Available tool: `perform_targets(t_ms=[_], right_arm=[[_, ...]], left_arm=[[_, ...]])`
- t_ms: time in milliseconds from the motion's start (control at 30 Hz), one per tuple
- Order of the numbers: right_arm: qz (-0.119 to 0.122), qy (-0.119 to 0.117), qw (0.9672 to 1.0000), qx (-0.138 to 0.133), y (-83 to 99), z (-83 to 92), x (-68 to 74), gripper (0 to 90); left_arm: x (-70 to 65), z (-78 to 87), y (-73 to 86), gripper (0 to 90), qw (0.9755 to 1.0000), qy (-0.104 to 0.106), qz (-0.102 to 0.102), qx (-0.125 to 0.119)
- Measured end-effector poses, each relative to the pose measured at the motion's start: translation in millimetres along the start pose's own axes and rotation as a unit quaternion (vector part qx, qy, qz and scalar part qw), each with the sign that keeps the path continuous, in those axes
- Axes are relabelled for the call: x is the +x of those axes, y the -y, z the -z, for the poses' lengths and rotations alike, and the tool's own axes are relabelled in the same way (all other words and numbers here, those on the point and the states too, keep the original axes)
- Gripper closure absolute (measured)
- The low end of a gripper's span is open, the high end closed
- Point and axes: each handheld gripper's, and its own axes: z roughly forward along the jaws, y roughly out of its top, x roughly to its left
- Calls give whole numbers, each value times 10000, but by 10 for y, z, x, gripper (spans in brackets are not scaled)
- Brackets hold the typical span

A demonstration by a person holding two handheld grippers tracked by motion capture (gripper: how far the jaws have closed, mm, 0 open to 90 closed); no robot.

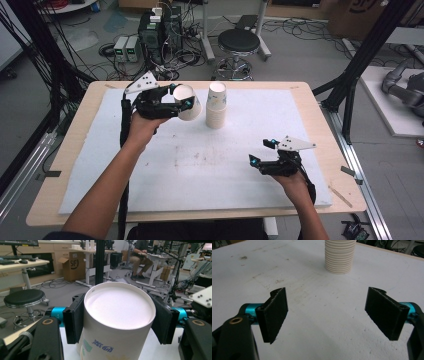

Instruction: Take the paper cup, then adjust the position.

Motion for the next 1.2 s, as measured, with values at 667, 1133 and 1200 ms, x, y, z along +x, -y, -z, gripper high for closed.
perform_targets(t_ms=[667, 1133, 1200], right_arm=[[99, -600, 9981, -96, -106, -133, 145, 188], [507, -1425, 9885, -54, -359, -479, 373, 188], [532, -1476, 9876, -27, -366, -490, 384, 188]], left_arm=[[-271, 105, 460, 353, 9986, 443, 129, 263], [-391, 200, 600, 353, 9968, 639, 79, 484], [-410, 204, 613, 353, 9966, 661, 73, 492]])
